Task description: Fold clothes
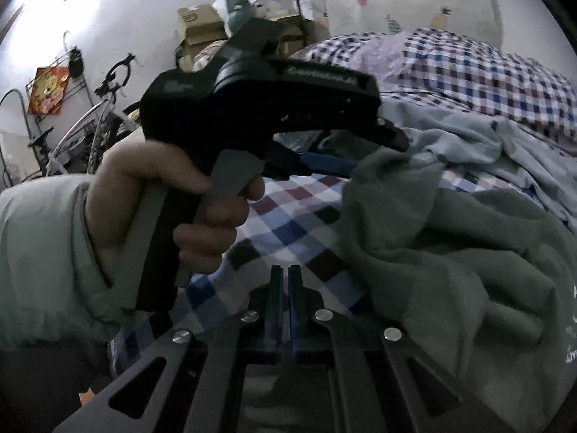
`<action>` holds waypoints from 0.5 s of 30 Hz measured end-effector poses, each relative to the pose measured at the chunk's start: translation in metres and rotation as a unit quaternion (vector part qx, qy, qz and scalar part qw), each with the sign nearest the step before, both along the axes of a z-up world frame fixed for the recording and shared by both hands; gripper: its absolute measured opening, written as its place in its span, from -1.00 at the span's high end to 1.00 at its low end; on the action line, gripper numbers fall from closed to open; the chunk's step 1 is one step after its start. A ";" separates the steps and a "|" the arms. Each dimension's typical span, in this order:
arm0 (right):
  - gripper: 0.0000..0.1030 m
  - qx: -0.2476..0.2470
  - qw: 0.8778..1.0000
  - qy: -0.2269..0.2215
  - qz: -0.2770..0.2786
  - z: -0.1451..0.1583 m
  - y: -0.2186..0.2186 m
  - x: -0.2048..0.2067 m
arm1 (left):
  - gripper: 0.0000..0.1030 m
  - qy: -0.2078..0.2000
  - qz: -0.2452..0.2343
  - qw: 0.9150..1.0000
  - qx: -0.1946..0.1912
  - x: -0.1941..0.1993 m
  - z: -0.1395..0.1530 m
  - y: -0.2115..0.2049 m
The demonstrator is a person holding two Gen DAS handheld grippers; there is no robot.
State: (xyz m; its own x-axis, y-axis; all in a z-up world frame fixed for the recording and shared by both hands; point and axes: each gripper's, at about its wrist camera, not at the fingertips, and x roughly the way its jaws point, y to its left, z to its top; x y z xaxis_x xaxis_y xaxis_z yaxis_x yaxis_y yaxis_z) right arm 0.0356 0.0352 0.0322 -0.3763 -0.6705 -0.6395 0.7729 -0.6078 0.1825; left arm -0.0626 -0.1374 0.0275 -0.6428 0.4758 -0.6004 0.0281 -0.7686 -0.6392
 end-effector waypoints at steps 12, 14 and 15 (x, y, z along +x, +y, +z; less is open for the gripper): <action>0.89 -0.094 0.965 -0.016 -0.244 0.019 0.100 -0.037 | 0.85 0.121 0.111 0.986 0.001 0.034 0.057 -0.034; 0.87 -0.096 0.960 -0.029 -0.262 0.017 0.107 -0.042 | 0.86 0.146 0.137 0.980 0.001 0.045 0.071 -0.047; 0.87 -0.094 0.959 -0.030 -0.265 0.017 0.108 -0.043 | 0.86 0.155 0.154 0.976 -0.003 0.050 0.077 -0.054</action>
State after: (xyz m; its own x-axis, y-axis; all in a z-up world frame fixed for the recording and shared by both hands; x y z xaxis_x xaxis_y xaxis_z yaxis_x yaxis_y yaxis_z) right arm -0.0073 0.1433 0.0490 -0.6618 -0.5012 -0.5576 0.3492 -0.8642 0.3623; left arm -0.0126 -0.1914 0.1041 -0.9056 0.2282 -0.3576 0.0649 -0.7585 -0.6485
